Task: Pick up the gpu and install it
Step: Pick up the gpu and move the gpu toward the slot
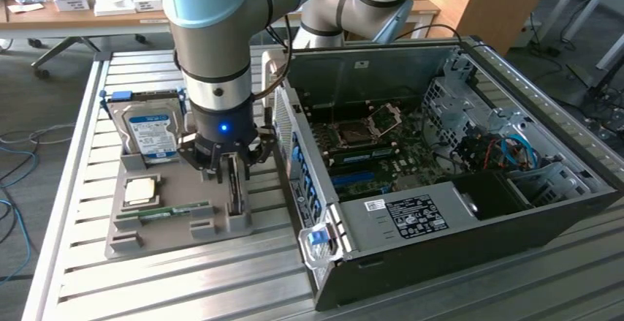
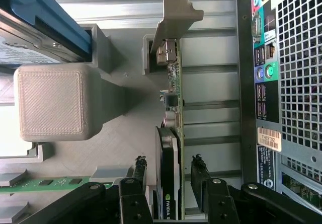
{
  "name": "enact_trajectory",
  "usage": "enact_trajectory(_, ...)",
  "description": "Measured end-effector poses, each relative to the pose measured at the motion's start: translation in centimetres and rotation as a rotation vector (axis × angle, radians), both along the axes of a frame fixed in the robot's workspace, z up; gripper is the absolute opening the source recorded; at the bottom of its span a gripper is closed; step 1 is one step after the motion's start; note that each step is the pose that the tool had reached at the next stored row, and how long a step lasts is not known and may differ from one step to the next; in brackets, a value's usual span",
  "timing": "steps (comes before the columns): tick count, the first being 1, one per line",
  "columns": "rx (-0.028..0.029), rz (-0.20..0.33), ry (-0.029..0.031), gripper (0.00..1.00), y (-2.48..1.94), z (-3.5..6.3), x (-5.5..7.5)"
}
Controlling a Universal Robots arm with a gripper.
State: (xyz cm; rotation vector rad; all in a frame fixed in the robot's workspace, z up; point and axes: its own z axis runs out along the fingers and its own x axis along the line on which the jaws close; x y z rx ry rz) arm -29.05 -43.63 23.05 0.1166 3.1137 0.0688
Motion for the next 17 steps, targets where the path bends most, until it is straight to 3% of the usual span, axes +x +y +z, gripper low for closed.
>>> enact_trajectory(5, 0.0000, 0.000, 0.0000, 0.47, 0.00, 0.00, 0.00)
enact_trajectory(6, 0.0000, 0.000, 0.0000, 0.40, 0.00, 0.00, 0.00)
enact_trajectory(17, 0.0017, 0.000, -0.0001, 0.40, 0.25, -0.09, 0.00)
